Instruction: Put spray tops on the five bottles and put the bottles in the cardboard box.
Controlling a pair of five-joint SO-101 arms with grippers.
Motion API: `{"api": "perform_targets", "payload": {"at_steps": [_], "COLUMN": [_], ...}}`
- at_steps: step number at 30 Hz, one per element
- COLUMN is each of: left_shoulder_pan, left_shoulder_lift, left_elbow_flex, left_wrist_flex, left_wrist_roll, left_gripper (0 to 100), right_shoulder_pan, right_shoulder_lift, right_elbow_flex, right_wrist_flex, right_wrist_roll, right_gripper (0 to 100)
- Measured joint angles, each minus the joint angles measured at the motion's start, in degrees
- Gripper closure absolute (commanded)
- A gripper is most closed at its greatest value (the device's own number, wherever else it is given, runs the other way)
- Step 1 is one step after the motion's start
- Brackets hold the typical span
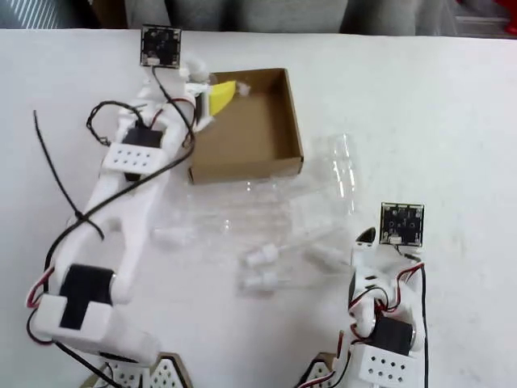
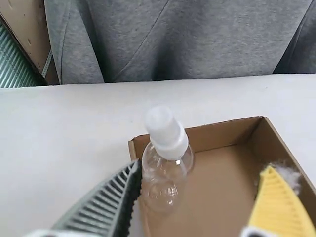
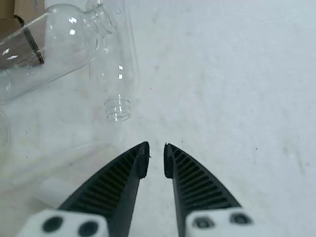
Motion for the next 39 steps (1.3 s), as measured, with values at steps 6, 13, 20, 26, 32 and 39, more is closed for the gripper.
{"api": "perform_targets", "payload": {"at_steps": [6,13,20,26,32,39], "left_shoulder_pan": [0.0,0.0,0.0,-0.26,-0.88,-0.88], "left_shoulder_lift": [-7.38,-18.99,-28.48,-32.79,-33.76,-36.31], "left_elbow_flex": [0.09,0.09,0.09,0.09,0.53,14.68], "left_wrist_flex": [11.16,27.25,41.14,51.52,56.62,56.0], "left_wrist_roll": [0.0,0.0,0.0,0.0,-0.44,-4.22], "left_gripper": [65,65,65,82,92,95], "right_shoulder_pan": [0.0,0.0,0.0,0.0,0.0,0.0], "right_shoulder_lift": [0.0,0.0,0.0,0.0,0.0,0.0], "right_elbow_flex": [0.0,0.0,0.0,0.0,0.0,0.0], "right_wrist_flex": [0.0,0.0,0.0,0.0,0.0,0.0], "right_wrist_roll": [0.0,0.0,0.0,0.0,0.0,0.0], "right_gripper": [96.1,96.2,96.2,96.4,96.4,96.4]}}
